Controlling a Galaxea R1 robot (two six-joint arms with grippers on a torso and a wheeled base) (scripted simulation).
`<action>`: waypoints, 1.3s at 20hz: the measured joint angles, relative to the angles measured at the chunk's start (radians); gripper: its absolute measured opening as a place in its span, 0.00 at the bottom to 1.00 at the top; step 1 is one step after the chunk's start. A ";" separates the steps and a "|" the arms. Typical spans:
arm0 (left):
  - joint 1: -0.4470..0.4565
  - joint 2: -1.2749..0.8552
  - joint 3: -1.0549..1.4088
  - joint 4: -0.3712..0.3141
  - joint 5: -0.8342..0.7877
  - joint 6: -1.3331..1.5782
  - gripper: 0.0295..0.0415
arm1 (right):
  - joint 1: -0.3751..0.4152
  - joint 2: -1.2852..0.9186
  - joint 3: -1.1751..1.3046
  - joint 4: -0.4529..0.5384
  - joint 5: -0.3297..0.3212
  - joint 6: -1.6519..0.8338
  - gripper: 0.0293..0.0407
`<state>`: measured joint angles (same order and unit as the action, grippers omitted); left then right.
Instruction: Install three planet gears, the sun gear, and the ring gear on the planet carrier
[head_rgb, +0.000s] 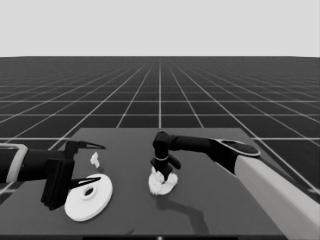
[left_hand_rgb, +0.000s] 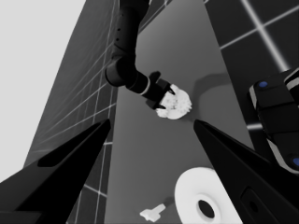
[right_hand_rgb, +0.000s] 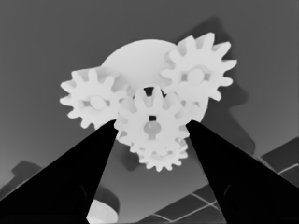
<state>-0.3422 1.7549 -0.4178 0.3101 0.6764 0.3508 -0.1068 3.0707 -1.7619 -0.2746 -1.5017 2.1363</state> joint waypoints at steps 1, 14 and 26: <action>0.000 0.000 0.000 0.000 0.000 0.000 0.75 | 0.000 0.000 0.000 0.000 0.000 0.010 0.14; 0.000 0.000 0.000 0.000 0.000 0.000 0.75 | 0.000 0.000 0.000 0.000 0.000 0.147 0.14; 0.000 0.000 0.000 0.000 0.000 0.000 0.75 | 0.000 0.000 0.000 0.000 0.000 0.234 0.80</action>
<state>-0.3422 1.7549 -0.4178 0.3101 0.6764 0.3508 -0.1067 3.0707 -1.7620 -0.2747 -1.5016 2.3703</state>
